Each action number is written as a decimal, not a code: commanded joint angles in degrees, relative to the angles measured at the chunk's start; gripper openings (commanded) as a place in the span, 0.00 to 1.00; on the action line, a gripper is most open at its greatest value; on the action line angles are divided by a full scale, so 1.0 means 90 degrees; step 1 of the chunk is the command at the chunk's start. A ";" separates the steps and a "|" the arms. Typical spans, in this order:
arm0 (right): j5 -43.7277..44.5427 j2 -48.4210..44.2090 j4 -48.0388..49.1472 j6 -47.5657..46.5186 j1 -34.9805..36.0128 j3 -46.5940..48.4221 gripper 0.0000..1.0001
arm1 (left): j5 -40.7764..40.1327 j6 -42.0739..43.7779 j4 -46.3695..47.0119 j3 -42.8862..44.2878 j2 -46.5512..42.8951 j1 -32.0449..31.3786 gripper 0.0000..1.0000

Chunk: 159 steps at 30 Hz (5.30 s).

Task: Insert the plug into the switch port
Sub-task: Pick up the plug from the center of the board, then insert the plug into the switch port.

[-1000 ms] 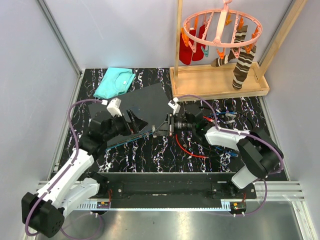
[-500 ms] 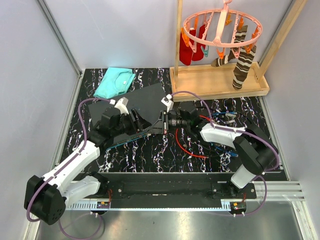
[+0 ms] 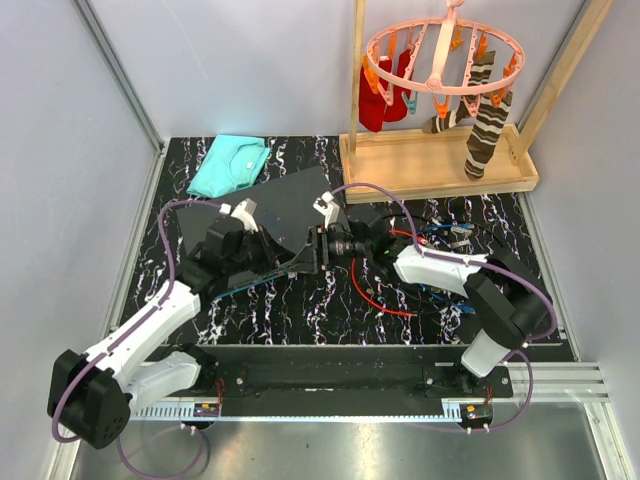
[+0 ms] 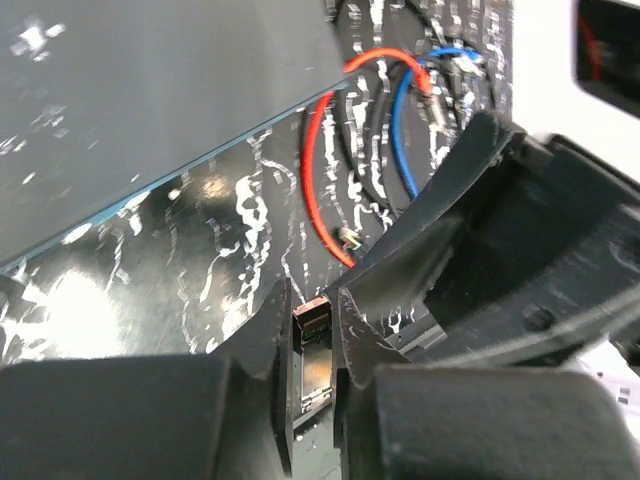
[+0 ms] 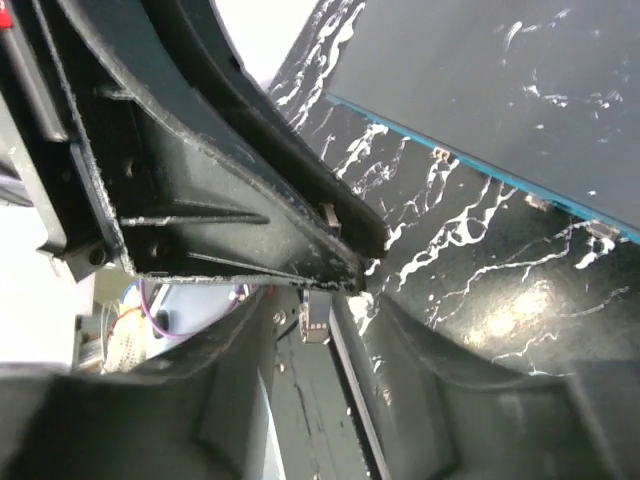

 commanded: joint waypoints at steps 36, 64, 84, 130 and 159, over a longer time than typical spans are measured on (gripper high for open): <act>0.7929 -0.0422 0.0062 -0.3943 0.3283 0.0555 0.45 | -0.1335 -0.1479 -0.1740 0.1067 -0.0478 -0.0015 0.00; 0.8302 -0.0226 -0.1031 -0.3388 0.3411 0.0545 0.00 | -0.2592 -0.0377 -0.1964 0.1476 -0.0926 0.0063 0.75; 0.7227 0.0603 -0.0017 -0.1902 0.2200 -0.0666 0.00 | -0.4548 0.3823 -0.1515 -0.0378 -0.4549 0.0170 0.99; 0.7286 0.1034 0.1126 -0.2049 0.1799 -0.0412 0.00 | -0.4363 0.3989 -0.1339 -0.0437 -0.4042 0.0083 0.99; 0.7159 0.1277 0.0892 -0.1903 0.1799 -0.0480 0.00 | -0.4343 0.3980 -0.1359 -0.0428 -0.4052 0.0073 0.99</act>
